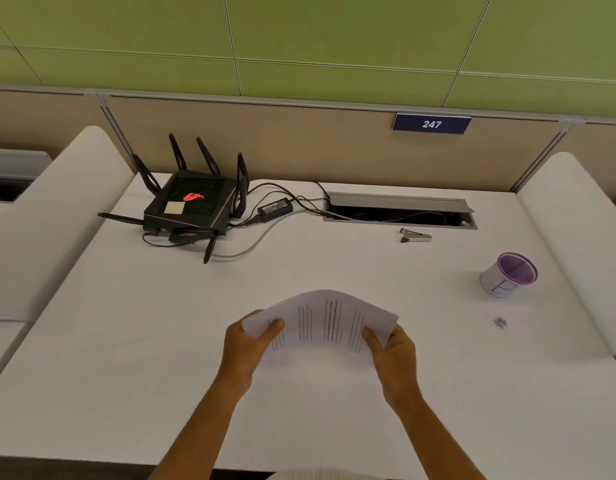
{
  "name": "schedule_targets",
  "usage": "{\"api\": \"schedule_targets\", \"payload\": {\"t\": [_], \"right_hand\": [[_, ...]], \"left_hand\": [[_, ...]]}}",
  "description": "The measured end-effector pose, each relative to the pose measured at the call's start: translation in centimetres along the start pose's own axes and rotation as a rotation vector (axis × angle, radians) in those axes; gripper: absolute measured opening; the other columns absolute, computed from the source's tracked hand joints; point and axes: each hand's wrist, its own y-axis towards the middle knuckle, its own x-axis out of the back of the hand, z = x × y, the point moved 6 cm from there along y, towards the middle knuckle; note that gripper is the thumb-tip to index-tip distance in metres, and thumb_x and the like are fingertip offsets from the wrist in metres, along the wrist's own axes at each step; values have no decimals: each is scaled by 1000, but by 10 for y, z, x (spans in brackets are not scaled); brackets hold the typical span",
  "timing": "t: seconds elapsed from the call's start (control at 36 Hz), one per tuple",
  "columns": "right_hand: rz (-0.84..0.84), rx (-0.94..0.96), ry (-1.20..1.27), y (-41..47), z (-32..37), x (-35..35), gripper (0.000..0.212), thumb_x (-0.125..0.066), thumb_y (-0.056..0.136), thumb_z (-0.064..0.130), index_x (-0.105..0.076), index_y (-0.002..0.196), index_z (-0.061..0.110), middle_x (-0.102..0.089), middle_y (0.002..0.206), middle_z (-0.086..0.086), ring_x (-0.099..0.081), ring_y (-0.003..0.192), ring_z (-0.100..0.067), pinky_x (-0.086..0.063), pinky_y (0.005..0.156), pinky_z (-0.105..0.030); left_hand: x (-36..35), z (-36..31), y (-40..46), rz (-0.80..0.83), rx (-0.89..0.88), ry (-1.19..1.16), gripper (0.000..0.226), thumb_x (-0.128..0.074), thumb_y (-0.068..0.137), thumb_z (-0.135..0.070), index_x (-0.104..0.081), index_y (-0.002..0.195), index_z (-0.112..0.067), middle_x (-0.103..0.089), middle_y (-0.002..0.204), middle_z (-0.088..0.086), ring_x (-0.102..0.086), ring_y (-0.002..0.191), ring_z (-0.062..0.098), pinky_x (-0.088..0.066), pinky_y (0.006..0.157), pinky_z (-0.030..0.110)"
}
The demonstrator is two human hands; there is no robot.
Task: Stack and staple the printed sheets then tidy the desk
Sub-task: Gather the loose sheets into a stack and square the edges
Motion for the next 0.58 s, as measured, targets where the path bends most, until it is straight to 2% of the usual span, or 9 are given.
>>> {"api": "schedule_targets", "payload": {"t": [0.06,0.08,0.17,0.25,0.36,0.42,0.47,0.58], "right_hand": [[7,-30,-26,0,-17,-5,24,-79,92,12,-72,113,22,-78,106,2,-75,104,-22,-63,92,-42],[6,-32,-33,1,-20,-6,26,-79,92,12,-72,115,21,-78,107,1,-74,104,-22,-63,93,-42],[-7,-10,-36,3,-14,-7,28,-78,93,15,-71,119,21,-77,108,2,-74,104,-18,-63,91,-37],[11,42,-34,2,-2,-7,23,-77,94,14,-72,112,27,-77,102,7,-74,99,-12,-61,86,-32],[21,16,-63,-1,-9,-9,23,-76,94,15,-70,111,29,-77,102,9,-73,98,-9,-62,84,-28],[25,-30,-77,-3,-17,-9,26,-76,94,17,-69,118,25,-76,108,5,-73,103,-14,-61,83,-26],[21,-61,-70,-4,-20,-8,24,-77,94,17,-69,115,26,-77,108,4,-73,103,-17,-58,79,-23],[45,-60,-73,-2,-10,-3,23,-78,92,16,-70,111,27,-78,106,5,-74,98,-11,-61,71,-18]], "left_hand": [[-1,8,-3,-20,6,28,20,-90,83,-18,-75,96,-24,-80,93,-5,-76,92,20,-62,67,17],[-2,8,-4,-31,6,30,21,-90,84,-19,-74,97,-24,-79,96,-3,-76,92,19,-61,67,17],[-3,5,-3,-33,-22,16,20,-88,85,-19,-73,92,-30,-78,92,-9,-75,91,14,-61,79,29],[-4,-1,-3,-25,-59,4,21,-86,88,-17,-73,91,-33,-79,81,-16,-74,89,9,-60,80,28],[-1,11,0,-42,11,27,26,-89,85,-22,-74,107,-21,-78,100,-4,-75,98,22,-60,88,38],[-1,20,0,-46,58,31,33,-88,86,-22,-72,114,-18,-77,102,1,-74,100,26,-60,86,37],[0,22,-1,-55,72,40,31,-87,87,-22,-71,113,-17,-76,99,-1,-74,97,26,-59,78,35],[3,17,0,-48,72,91,27,-85,89,-27,-73,110,-15,-77,95,-2,-74,88,19,-58,67,29]]}}
